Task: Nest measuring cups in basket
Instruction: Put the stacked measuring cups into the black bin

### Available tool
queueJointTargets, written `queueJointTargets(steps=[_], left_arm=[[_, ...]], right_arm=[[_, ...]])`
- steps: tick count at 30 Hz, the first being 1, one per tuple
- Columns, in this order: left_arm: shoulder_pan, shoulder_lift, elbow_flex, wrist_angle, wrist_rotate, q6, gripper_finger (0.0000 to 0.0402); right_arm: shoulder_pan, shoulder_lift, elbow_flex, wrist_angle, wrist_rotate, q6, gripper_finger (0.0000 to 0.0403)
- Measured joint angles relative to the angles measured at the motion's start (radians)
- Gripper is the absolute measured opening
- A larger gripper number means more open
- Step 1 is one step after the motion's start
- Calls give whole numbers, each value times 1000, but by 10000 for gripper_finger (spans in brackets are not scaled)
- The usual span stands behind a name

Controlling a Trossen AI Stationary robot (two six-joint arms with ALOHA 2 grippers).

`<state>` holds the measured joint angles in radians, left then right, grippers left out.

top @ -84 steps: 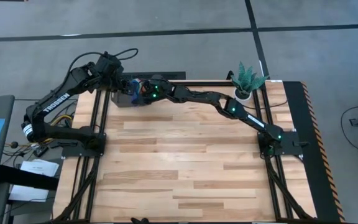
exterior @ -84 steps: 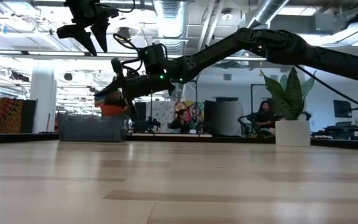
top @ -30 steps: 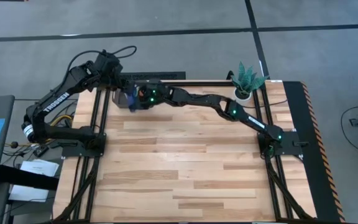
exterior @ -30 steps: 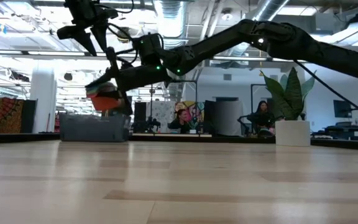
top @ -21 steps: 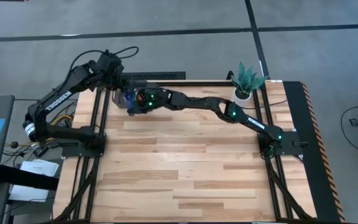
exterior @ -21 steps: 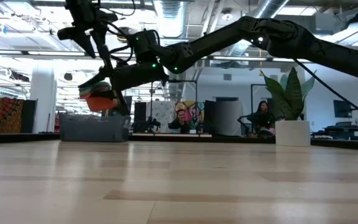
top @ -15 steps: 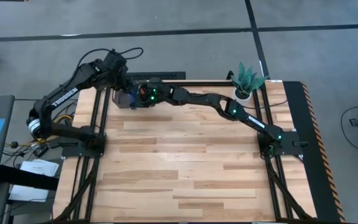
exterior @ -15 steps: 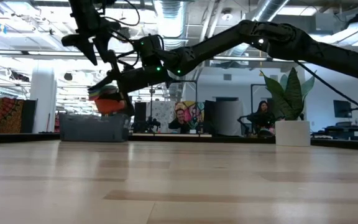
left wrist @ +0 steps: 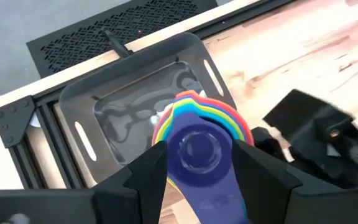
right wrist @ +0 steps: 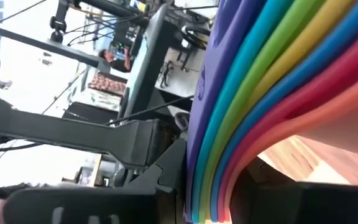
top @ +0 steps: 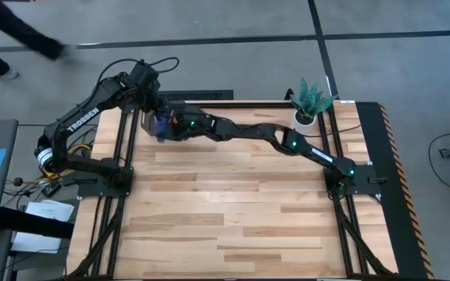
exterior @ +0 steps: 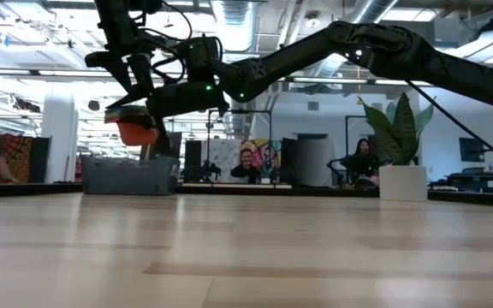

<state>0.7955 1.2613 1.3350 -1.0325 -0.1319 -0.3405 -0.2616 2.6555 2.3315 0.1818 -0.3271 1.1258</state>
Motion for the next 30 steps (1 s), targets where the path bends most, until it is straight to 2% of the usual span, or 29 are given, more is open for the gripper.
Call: queueJointTargets(steps=[4,13,19,30], left_arm=[[8,0,0,1,16,1,167],[8,0,0,3,22,16,167],[8,0,0,3,22,23,167],[8,0,-1,7,22,25,167]], right_arm=[[8,26,-20,91,18,7,93],[-3,112,-23,244,-19,57,93],[-3,114,-23,258,-19,-20,93],[-23,115,-21,208,51,-36,93]])
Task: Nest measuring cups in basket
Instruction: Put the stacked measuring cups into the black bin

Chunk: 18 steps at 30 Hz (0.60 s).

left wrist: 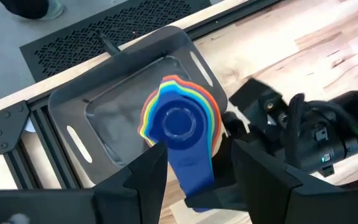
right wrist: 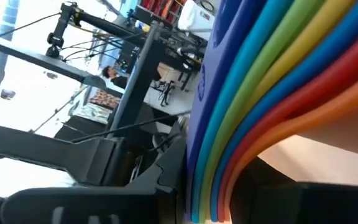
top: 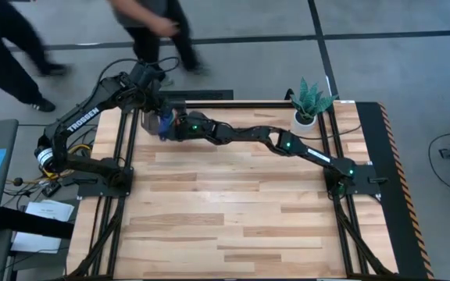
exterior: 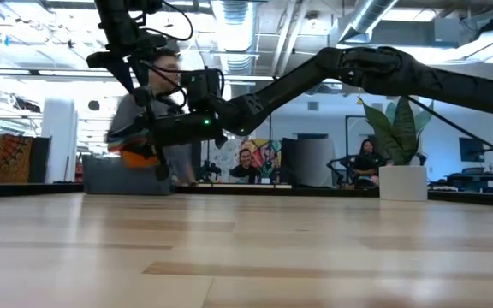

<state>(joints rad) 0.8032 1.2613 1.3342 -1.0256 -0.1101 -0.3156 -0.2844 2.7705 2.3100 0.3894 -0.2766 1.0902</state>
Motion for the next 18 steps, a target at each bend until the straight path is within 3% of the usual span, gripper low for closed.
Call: queueJointTargets(steps=[9,18], left_arm=[[0,0,0,-1,0,-11,167],[0,0,0,-1,0,-20,167]], right_arm=[[-15,-2,0,-9,-10,171,93],[-43,-1,0,-11,-90,305,93]])
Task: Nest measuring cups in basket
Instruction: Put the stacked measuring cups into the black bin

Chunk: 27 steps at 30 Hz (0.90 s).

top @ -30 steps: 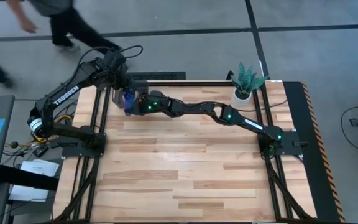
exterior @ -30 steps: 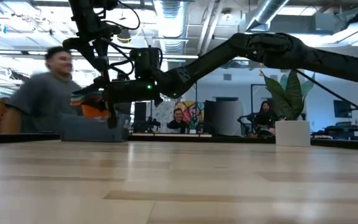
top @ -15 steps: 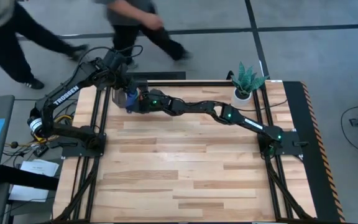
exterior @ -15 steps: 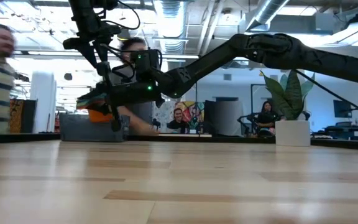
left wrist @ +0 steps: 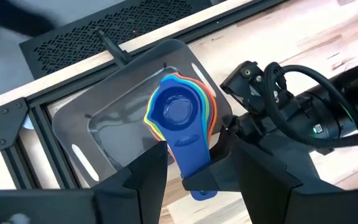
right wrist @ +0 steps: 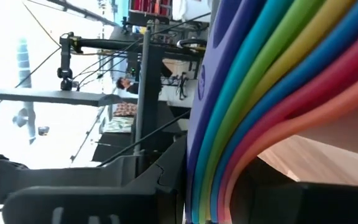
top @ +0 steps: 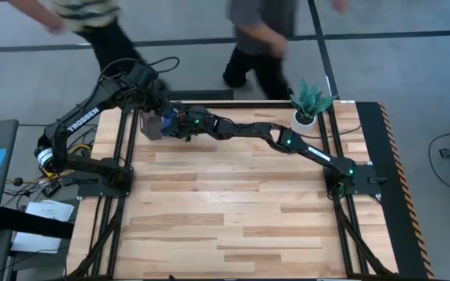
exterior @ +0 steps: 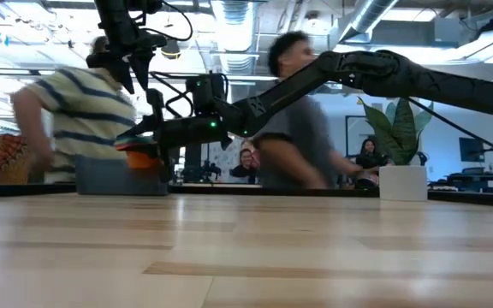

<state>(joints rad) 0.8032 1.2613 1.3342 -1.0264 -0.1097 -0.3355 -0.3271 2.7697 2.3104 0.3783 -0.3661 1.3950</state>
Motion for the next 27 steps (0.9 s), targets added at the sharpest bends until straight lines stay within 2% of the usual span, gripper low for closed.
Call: queueJointTargets(steps=[6,27], left_arm=[[0,0,0,0,16,-2,167],[0,0,0,0,26,-24,167]], right_arm=[[-11,0,0,4,-19,70,93],[-19,0,0,-9,-24,159,112]])
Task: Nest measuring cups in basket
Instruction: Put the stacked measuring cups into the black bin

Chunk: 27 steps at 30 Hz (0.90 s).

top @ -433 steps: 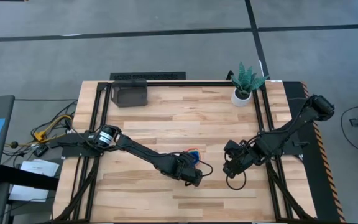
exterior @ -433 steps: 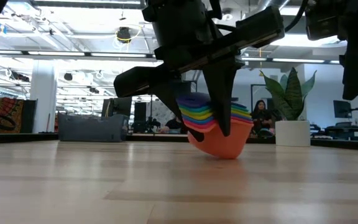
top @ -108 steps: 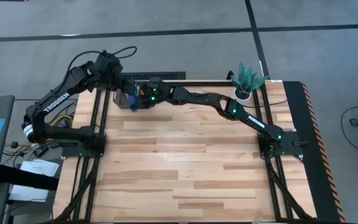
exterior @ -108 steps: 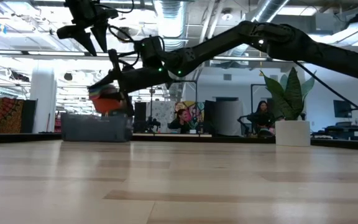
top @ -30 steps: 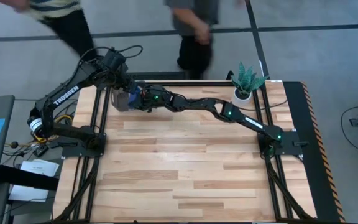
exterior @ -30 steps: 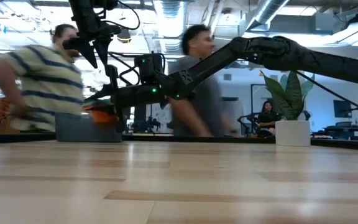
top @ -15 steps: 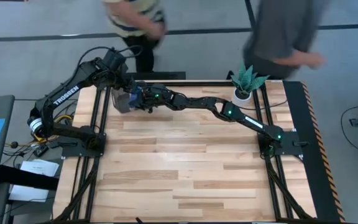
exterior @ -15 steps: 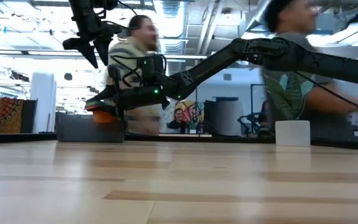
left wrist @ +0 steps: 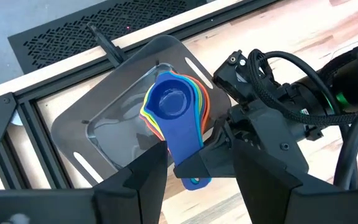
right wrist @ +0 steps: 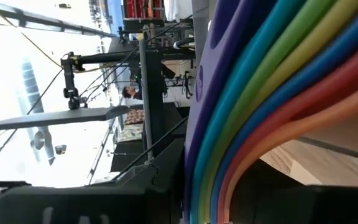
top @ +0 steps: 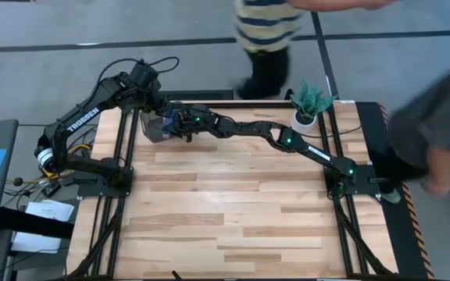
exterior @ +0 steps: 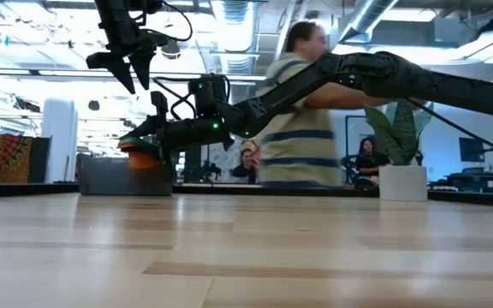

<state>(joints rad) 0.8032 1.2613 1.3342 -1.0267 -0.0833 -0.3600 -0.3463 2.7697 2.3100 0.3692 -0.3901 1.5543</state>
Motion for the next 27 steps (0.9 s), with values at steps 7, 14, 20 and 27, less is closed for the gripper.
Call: queueJointTargets(steps=[7,14,20,27], left_arm=[[0,0,0,-1,9,-4,167],[0,0,0,-8,9,-17,167],[0,0,0,-8,10,-18,167],[0,0,0,-8,10,-18,167]], right_arm=[[-1,0,0,-11,12,-6,114],[-2,0,-1,-22,21,0,157],[-1,0,-1,-21,21,-8,204],[-2,0,-1,-22,9,-8,212]])
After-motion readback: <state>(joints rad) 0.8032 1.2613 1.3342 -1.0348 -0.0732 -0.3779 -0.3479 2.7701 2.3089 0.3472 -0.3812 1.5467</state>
